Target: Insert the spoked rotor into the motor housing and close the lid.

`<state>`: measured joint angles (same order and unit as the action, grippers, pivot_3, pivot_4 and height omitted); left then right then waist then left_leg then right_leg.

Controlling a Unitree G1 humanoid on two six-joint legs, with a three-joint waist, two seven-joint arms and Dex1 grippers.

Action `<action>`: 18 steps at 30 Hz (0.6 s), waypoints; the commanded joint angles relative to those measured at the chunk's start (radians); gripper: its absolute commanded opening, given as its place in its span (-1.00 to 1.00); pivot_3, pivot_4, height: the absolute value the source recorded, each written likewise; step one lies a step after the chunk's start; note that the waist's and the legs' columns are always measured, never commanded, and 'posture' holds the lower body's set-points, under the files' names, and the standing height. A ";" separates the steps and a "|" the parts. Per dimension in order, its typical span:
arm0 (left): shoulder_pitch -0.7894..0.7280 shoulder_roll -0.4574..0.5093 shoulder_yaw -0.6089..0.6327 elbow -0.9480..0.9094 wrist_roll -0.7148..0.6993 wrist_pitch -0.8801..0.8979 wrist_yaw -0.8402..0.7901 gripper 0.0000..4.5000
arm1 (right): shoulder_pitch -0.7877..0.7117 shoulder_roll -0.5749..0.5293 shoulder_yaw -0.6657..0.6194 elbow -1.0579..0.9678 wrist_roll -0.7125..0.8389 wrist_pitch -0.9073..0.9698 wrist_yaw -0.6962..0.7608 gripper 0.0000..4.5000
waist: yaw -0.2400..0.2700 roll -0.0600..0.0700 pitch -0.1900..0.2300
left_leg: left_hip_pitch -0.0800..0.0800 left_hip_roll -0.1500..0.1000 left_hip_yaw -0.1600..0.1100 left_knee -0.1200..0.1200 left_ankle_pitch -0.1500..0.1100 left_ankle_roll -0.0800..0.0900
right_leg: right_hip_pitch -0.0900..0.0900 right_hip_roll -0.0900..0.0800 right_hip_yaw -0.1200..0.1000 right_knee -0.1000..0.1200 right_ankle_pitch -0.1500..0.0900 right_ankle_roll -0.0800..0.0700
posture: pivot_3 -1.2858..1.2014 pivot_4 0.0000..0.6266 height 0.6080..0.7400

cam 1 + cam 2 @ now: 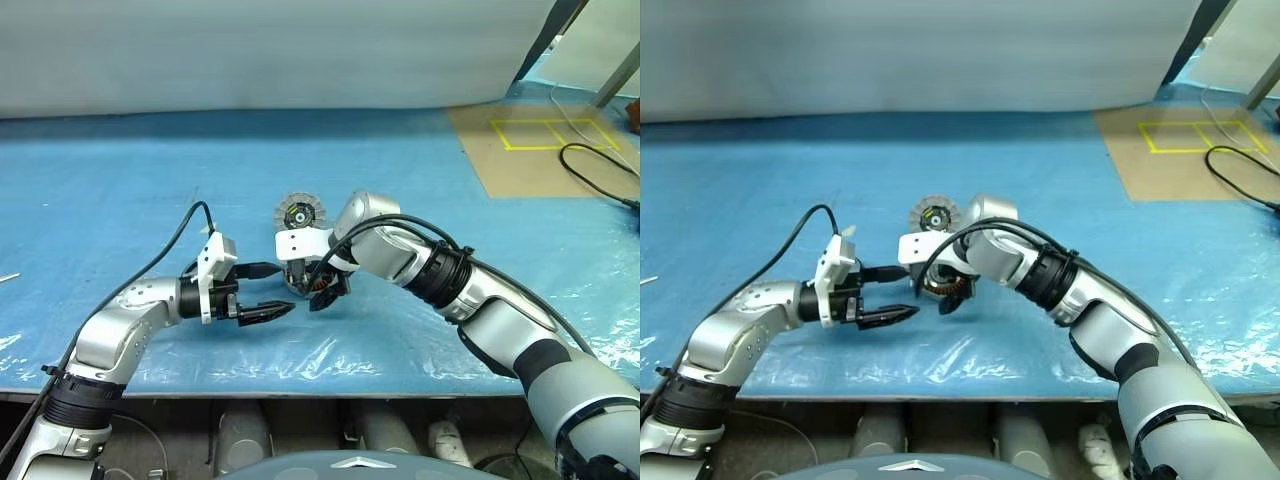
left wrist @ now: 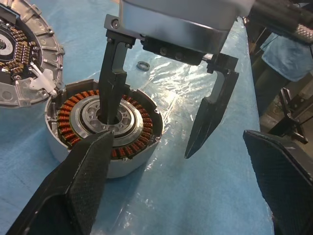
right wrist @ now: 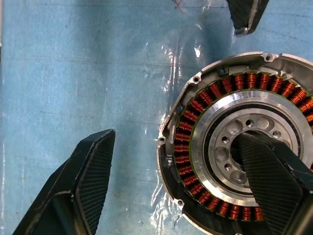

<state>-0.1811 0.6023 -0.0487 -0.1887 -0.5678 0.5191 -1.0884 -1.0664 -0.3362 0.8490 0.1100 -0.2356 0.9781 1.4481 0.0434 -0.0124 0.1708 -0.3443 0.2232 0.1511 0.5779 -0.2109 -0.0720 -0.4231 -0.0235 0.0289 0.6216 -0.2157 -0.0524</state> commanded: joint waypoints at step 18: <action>0.024 -0.005 0.029 -0.088 -0.038 -0.002 0.012 1.00 | 0.145 -0.325 -0.398 -0.323 0.238 -0.157 -0.128 0.86 | 0.027 0.000 0.000 | -0.006 0.000 0.000 -0.002 0.000 -0.001 | -0.004 0.000 -0.001 -0.002 0.000 0.001 | 0.03 -0.52 1.00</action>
<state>-0.1631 0.5921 -0.0419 -0.2209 -0.5757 0.5144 -1.0809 -0.9670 -0.6468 0.5407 -0.1355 -0.0385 0.8463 1.3625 0.0707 -0.0125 0.1710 -0.3508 0.2228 0.1514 0.5762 -0.2110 -0.0731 -0.4274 -0.0239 0.0281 0.6196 -0.2153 -0.0517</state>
